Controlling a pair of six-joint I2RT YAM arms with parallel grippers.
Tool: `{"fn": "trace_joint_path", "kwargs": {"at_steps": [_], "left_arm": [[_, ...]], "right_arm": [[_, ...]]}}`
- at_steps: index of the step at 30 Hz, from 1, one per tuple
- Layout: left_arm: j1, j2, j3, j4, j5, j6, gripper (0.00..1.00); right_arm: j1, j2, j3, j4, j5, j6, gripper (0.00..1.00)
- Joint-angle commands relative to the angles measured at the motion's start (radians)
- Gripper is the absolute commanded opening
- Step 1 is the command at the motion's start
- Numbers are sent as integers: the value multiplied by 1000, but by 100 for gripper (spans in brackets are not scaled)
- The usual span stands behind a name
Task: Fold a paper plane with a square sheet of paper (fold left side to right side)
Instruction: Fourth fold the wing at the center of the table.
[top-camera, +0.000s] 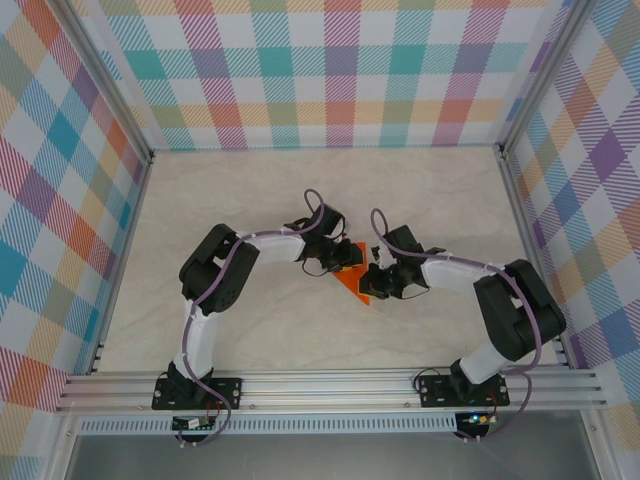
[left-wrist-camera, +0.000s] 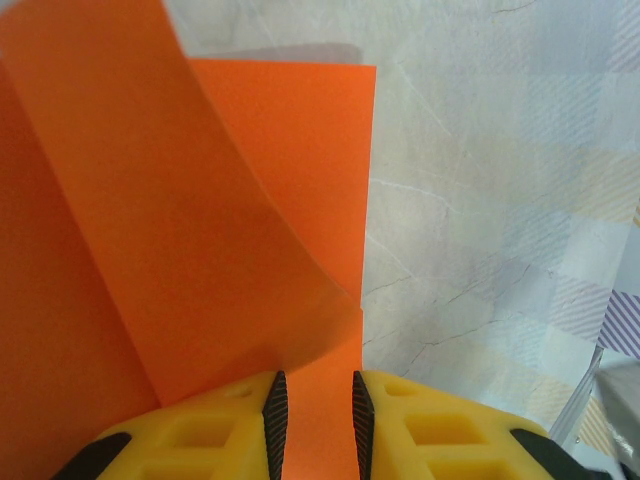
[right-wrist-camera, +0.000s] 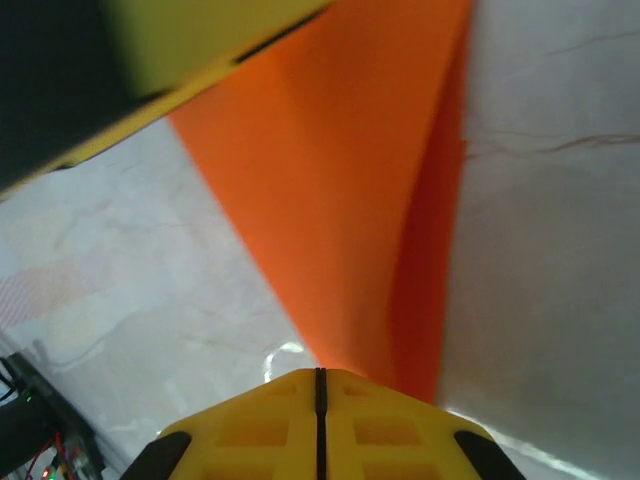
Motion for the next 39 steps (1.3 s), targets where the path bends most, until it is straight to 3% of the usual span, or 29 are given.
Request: {"fn": "trace_joint_path", "kwargs": {"at_steps": [1, 8, 18, 39], "left_arm": [[2, 18, -19, -47, -54, 15, 27], [30, 31, 10, -46, -44, 66, 29], [152, 135, 122, -59, 25, 149, 29], [263, 246, 385, -164, 68, 171, 29]], "right_arm": [[-13, 59, 10, 38, 41, 21, 8], [-14, 107, -47, 10, 65, 34, 6], [-13, 74, -131, 7, 78, 37, 0], [-14, 44, -138, -15, 78, 16, 0]]}}
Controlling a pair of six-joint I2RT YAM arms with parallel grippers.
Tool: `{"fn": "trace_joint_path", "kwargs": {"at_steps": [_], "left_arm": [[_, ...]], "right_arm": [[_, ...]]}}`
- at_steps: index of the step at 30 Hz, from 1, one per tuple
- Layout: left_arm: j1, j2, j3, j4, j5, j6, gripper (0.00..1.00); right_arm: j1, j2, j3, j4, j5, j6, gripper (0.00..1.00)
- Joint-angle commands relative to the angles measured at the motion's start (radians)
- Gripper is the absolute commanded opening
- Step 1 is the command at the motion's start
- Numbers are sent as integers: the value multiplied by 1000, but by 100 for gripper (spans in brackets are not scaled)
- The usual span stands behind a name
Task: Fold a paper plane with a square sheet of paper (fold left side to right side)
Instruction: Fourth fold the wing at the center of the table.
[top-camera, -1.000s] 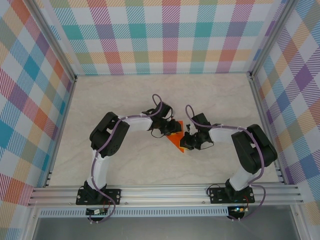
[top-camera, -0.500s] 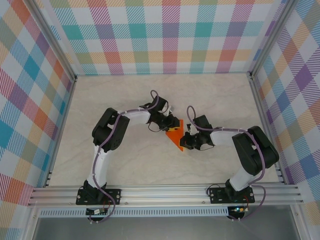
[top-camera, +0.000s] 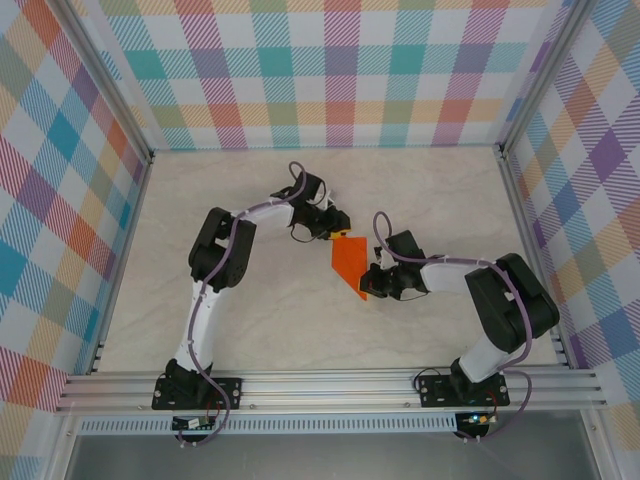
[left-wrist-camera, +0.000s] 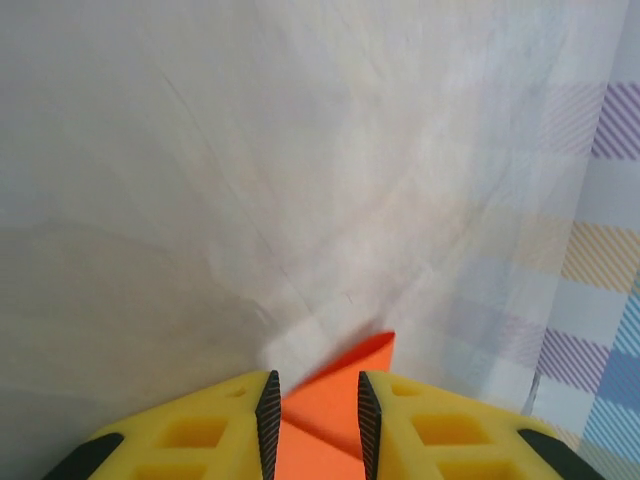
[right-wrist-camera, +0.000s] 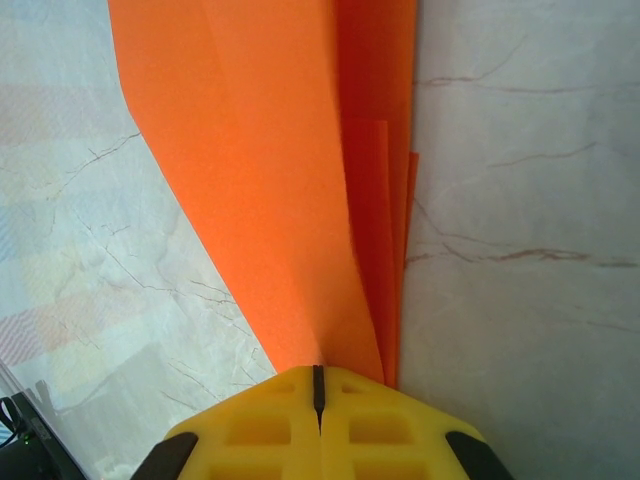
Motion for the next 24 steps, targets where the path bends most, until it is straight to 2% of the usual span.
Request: {"fn": "trace_joint_path", "kwargs": {"at_steps": [1, 5, 9, 13, 17, 20, 24], "left_arm": [[54, 1, 7, -8, -98, 46, 29], [57, -135, -66, -2, -106, 90, 30], [50, -298, -218, 51, -105, 97, 31], [-5, -451, -397, 118, -100, 96, 29], [-106, -460, -507, 253, -31, 29, 27], [-178, -424, -525, 294, -30, 2, 25], [-221, -370, -513, 311, -27, -17, 23]], "right_arm": [[2, 29, -59, -196, 61, -16, 0], [0, 34, -51, -186, 55, -10, 0], [-6, 38, -50, -189, 57, -14, 0], [-7, 41, -50, -186, 56, -11, 0], [-8, 46, -43, -196, 61, -17, 0], [-7, 50, -39, -200, 65, -19, 0], [-8, 48, -34, -204, 66, -22, 0]]}}
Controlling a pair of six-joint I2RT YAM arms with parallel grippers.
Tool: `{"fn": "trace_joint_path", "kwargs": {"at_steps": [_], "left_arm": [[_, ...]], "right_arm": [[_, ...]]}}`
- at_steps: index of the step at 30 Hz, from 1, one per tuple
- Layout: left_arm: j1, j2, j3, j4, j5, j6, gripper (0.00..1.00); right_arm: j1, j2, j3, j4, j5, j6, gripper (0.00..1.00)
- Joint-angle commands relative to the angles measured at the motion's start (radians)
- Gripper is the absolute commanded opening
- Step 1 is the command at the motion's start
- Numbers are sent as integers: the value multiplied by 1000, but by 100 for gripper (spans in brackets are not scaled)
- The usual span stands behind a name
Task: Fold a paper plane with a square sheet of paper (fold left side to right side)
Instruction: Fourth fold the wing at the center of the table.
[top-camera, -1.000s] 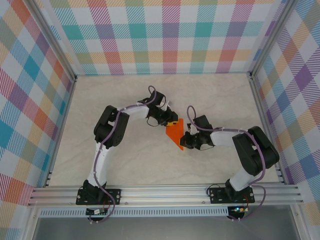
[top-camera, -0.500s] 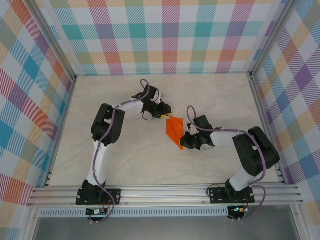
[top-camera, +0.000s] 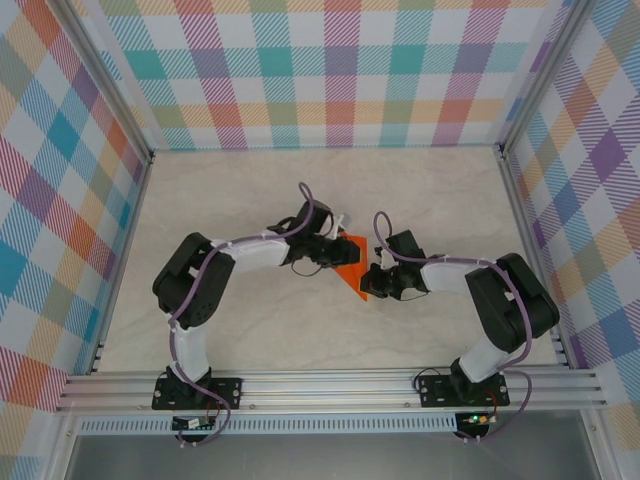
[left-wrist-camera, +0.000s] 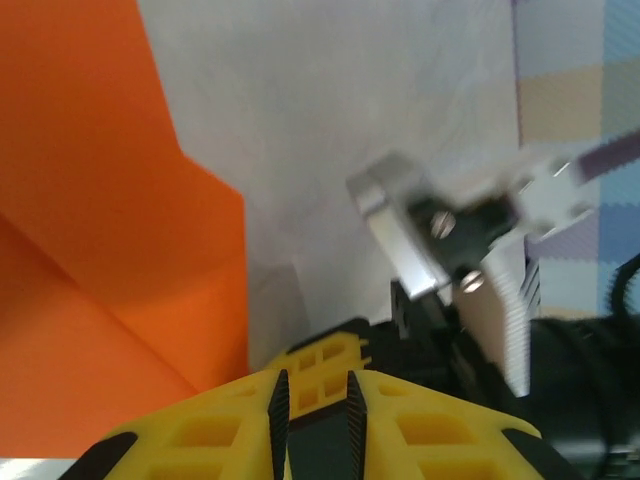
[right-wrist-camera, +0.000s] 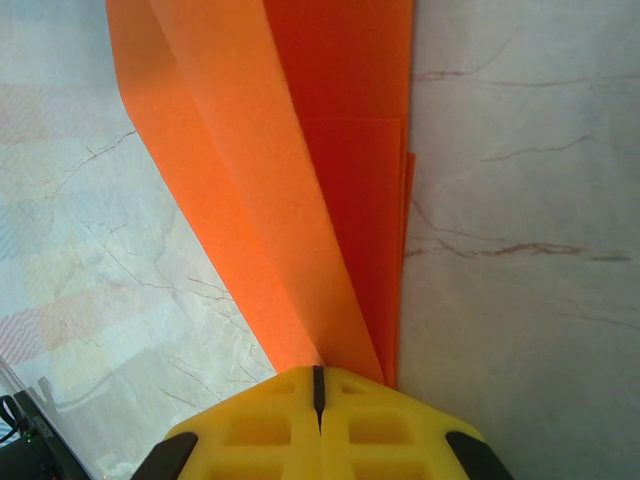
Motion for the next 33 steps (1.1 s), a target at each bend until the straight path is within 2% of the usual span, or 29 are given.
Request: {"fn": "trace_joint_path", "kwargs": {"at_steps": [1, 12, 20, 33], "left_arm": [[-13, 44, 1, 57, 16, -28, 23], [-39, 128, 25, 74, 20, -56, 21], [-30, 179, 75, 6, -41, -26, 21], [65, 251, 148, -53, -101, 13, 20]], "right_arm": [[-6, 48, -37, -197, 71, -23, 0], [-5, 60, -31, -195, 73, -26, 0], [-5, 59, -29, -214, 80, -35, 0], [-6, 51, -25, -240, 94, -48, 0]]}}
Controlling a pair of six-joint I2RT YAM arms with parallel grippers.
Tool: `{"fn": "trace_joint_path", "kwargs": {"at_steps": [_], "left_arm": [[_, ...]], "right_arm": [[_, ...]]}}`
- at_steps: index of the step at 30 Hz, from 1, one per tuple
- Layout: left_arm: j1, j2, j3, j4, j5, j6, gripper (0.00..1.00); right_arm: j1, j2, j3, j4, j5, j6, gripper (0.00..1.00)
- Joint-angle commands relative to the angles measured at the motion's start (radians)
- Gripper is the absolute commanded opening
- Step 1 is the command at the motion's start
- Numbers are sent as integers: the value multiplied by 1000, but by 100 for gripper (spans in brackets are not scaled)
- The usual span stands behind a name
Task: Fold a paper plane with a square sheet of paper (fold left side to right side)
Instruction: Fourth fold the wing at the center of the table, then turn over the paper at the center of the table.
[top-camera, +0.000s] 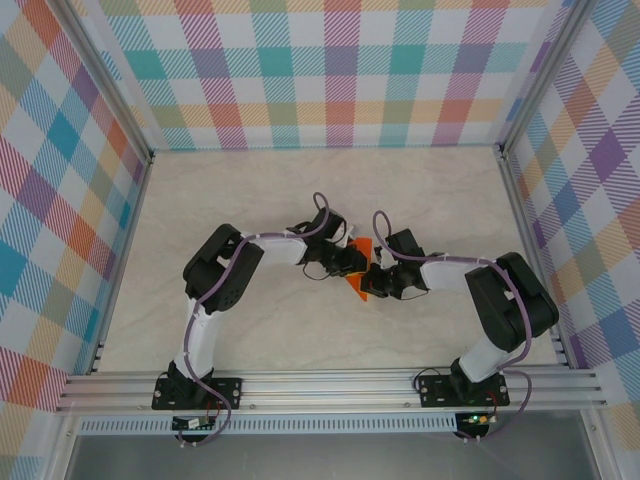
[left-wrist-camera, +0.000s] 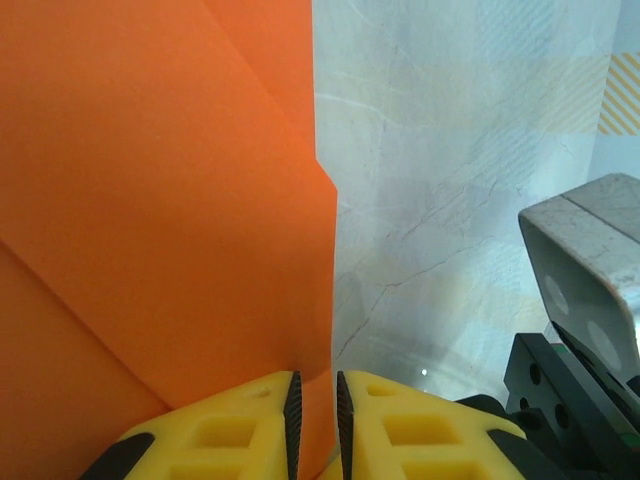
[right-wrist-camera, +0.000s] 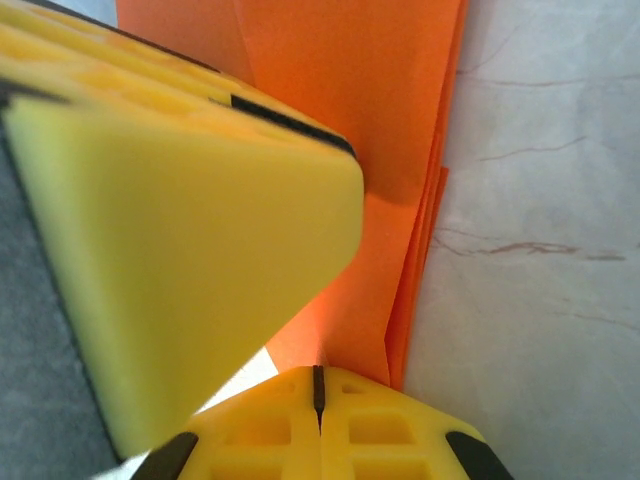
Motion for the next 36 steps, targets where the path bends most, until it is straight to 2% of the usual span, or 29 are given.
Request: {"fn": "trace_joint_path", "kwargs": {"at_steps": [1, 9, 14, 17, 21, 25, 28, 31, 36], "left_arm": [[73, 50, 36, -31, -121, 51, 20], [96, 49, 146, -115, -91, 95, 23], [96, 14, 179, -89, 3, 87, 28], [101, -31, 167, -33, 79, 61, 36], [131, -131, 79, 74, 128, 4, 44], [177, -270, -62, 96, 59, -3, 49], [184, -335, -141, 81, -5, 3, 52], [174, -320, -184, 120, -2, -21, 53], [146, -210, -145, 162, 17, -52, 53]], "right_arm": [[-6, 46, -44, -204, 93, -25, 0], [-5, 31, -55, -161, 58, -28, 0], [-4, 4, -47, -80, -37, -37, 1], [-5, -43, -30, -62, -75, -56, 4], [-7, -148, -4, -83, -72, -95, 15], [-22, -289, 8, -157, -12, -148, 31], [-39, -400, 6, -236, 99, -171, 45], [-46, -497, -4, -294, 211, -162, 54], [-46, -632, -25, -332, 217, -136, 71]]}}
